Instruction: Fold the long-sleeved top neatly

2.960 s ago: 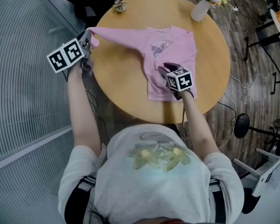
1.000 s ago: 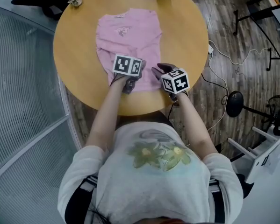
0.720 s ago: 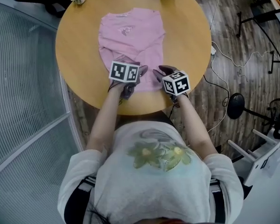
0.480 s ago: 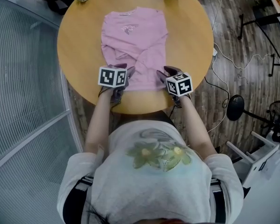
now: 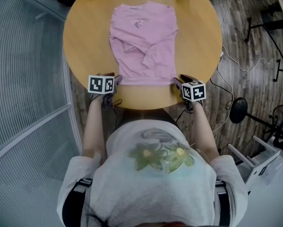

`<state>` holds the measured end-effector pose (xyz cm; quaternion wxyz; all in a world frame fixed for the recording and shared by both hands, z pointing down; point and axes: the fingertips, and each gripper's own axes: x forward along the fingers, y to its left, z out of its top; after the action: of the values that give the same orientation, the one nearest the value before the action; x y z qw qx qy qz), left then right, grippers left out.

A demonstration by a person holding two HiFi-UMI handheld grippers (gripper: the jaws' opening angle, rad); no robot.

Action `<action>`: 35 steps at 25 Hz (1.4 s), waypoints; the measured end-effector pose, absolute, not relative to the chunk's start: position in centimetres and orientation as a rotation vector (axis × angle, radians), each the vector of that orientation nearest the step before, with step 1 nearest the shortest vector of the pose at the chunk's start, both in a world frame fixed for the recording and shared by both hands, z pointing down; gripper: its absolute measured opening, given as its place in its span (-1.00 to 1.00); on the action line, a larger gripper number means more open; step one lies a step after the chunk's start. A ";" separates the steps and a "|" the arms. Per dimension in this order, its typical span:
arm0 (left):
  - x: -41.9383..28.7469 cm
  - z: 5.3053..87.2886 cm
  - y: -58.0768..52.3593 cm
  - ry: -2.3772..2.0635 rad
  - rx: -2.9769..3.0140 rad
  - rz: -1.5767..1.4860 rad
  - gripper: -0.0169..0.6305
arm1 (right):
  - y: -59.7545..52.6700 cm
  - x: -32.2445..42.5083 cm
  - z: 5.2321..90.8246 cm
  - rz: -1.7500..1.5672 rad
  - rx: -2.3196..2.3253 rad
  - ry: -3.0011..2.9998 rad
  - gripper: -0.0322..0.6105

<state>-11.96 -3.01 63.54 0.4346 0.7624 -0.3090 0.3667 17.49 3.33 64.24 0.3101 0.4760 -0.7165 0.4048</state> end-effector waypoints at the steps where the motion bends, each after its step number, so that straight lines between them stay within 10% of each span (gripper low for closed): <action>1: -11.9 63.8 -2.3 -0.745 1.911 0.953 -0.45 | 3.8 17.6 64.5 1.077 1.251 -1.883 -0.35; 9: -10.9 66.9 -0.1 -0.741 1.898 1.058 -0.50 | 5.3 16.6 67.1 1.054 1.231 -1.859 -0.37; 13: -11.4 67.0 -0.7 -0.809 1.816 0.976 -0.82 | 5.3 16.8 67.2 1.032 1.251 -1.882 -0.79; 26: -11.8 56.3 -0.7 -0.799 1.924 0.590 -0.85 | 4.8 17.3 53.6 0.932 1.527 -2.172 -0.81; 35: -14.2 65.1 5.1 -0.819 1.656 0.876 -0.84 | 9.8 16.1 64.0 1.135 1.349 -1.836 -0.80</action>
<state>-14.22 5.08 65.14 0.5214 0.6909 -0.3420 0.3658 16.07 9.76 63.97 0.2940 0.5065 -0.6895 0.4262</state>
